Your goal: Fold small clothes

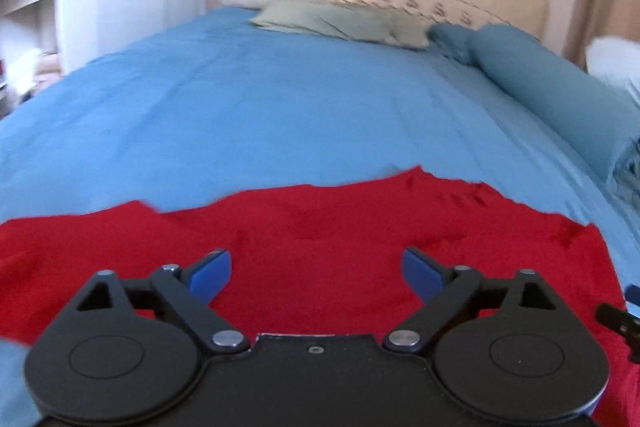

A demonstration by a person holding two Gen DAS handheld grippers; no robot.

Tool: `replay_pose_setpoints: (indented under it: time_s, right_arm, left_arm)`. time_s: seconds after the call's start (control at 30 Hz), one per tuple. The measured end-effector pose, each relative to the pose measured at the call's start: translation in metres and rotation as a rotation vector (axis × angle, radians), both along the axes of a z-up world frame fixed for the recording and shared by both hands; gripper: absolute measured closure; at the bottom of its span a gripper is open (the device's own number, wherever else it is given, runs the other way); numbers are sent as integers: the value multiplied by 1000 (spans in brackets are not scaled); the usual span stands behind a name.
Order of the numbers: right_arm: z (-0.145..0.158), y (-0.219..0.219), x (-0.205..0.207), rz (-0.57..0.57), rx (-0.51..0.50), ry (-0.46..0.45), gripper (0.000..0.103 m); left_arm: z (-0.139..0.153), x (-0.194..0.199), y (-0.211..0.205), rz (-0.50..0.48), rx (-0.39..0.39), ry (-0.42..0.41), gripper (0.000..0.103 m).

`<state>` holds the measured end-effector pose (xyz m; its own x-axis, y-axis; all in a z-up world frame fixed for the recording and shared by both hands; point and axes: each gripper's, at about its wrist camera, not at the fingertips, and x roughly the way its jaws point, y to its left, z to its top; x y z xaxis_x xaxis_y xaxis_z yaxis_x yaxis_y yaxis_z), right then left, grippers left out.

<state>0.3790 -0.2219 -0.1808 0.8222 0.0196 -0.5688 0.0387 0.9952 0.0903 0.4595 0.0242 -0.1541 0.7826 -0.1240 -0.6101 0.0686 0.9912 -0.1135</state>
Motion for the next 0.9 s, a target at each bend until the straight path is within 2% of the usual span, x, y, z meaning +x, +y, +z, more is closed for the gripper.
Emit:
replay_pose_setpoints:
  time_s: [0.07, 0.13, 0.23, 0.3, 0.4, 0.47, 0.53, 0.63, 0.7, 0.8, 0.9]
  right_arm:
    - [-14, 0, 15, -38, -30, 36, 0]
    - [-30, -13, 24, -100, -54, 127, 0]
    - [-31, -33, 10, -102, 8, 106, 0]
    - [-23, -32, 10, -126, -25, 76, 0]
    - [-14, -23, 38, -78, -77, -24, 0]
    - [-18, -19, 70, -65, -104, -16, 0]
    - [-30, -24, 101, -114, -106, 26, 0]
    - [-50, -47, 118, -204, -18, 46, 0]
    - [-52, -56, 117, -209, 39, 27, 0]
    - [-38, -50, 105, -223, -19, 53, 0]
    - [-24, -45, 67, -161, -14, 66, 0]
  left_arm:
    - [-12, 13, -14, -34, 21, 21, 8]
    - [-23, 21, -19, -62, 51, 35, 8]
    - [-41, 25, -17, -66, 87, 64, 8]
    - [-47, 28, -15, -65, 90, 63, 8]
    - [-51, 22, -20, -74, 123, 44, 7]
    - [-52, 21, -22, -69, 130, 43, 6]
    - [-56, 19, -18, -53, 110, 26, 5]
    - [-65, 10, -16, -46, 112, -32, 3]
    - [-65, 10, -19, -46, 129, -42, 0]
    - [-61, 13, -19, -40, 129, -21, 0]
    - [-54, 9, -19, -37, 164, 4, 0]
